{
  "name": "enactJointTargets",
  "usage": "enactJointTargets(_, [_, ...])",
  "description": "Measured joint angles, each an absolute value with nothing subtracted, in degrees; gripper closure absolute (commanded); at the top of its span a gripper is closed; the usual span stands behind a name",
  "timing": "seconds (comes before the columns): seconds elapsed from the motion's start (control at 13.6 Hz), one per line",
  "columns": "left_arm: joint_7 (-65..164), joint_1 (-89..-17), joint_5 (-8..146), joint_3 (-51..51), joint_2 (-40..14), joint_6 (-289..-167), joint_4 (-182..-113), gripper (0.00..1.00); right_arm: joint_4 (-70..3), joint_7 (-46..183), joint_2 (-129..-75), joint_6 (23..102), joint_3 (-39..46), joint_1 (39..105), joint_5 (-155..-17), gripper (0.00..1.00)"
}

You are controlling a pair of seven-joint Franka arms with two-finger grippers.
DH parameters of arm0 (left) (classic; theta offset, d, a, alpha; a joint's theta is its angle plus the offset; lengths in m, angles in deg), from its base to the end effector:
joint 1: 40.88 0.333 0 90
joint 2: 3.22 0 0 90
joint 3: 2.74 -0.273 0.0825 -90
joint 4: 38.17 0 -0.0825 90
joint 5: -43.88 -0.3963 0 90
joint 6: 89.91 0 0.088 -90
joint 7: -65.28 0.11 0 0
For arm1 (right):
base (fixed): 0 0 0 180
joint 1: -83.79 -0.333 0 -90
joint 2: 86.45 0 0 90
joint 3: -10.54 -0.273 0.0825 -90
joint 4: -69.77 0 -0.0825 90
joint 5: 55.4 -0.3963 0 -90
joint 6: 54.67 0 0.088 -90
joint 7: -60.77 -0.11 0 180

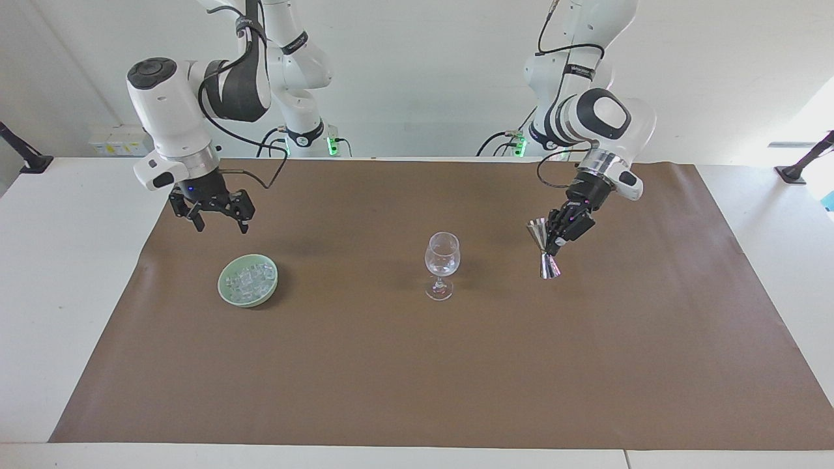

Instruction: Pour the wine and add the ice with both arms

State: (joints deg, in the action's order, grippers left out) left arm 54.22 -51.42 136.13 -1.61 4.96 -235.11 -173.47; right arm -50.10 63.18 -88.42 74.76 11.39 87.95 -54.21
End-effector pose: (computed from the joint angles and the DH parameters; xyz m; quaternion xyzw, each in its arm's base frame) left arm 0.5116 -0.0960 0.3565 0.6879 0.5162 0.0093 0.5102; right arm 0.5715 -0.0507 0.3666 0.9976 -0.0166 0.0655 0.0130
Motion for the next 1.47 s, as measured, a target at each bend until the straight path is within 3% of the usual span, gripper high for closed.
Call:
enactJointTargets(0.22, [46.0, -44.8, 122.6, -1.9, 5.7, -225.3, -173.1, 1.0, -50.2, 63.2, -91.1, 77.2, 11.4, 87.9, -54.2, 0.0])
enactJointTargets(0.81, [27.8, -38.2, 113.9, -2.1, 6.2, -214.0, -172.1, 1.0, -53.3, 63.3, -96.3, 85.8, 11.3, 87.8, -54.2, 0.08])
enactJointTargets(0.88, [24.1, -38.2, 113.0, -2.1, 6.2, -213.8, -172.1, 1.0, -53.4, 63.3, -96.3, 85.8, 11.2, 87.7, -54.2, 0.14])
enactJointTargets(0.96, [20.5, -38.1, 112.0, -2.0, 6.2, -213.8, -172.1, 1.0, -53.4, 63.4, -96.3, 85.8, 11.2, 87.6, -54.2, 0.33])
enactJointTargets(1.03, [17.9, -38.0, 111.3, -2.1, 6.2, -213.8, -172.1, 1.0, -53.4, 64.1, -96.3, 85.8, 11.1, 87.6, -54.2, 0.6])
enactJointTargets(1.1, [15.9, -37.5, 110.9, -2.0, 6.1, -213.8, -172.1, 1.0, -53.4, 65.1, -96.3, 85.7, 11.2, 87.6, -54.2, 0.79])
enactJointTargets(1.18, [14.2, -36.8, 110.7, -2.0, 6.0, -213.7, -172.2, 1.0, -53.4, 65.9, -96.3, 85.7, 11.2, 87.6, -54.2, 0.91])
enactJointTargets(1.25, [13.1, -35.8, 110.5, -2.0, 5.8, -213.3, -172.2, 1.0, -53.4, 66.5, -96.3, 85.7, 11.2, 87.6, -54.2, 1.0])
enactJointTargets(1.47, [12.3, -32.2, 110.3, -2.1, 4.2, -212.5, -172.4, 1.0, -53.4, 67.0, -96.3, 85.7, 11.2, 87.6, -54.2, 1.0])
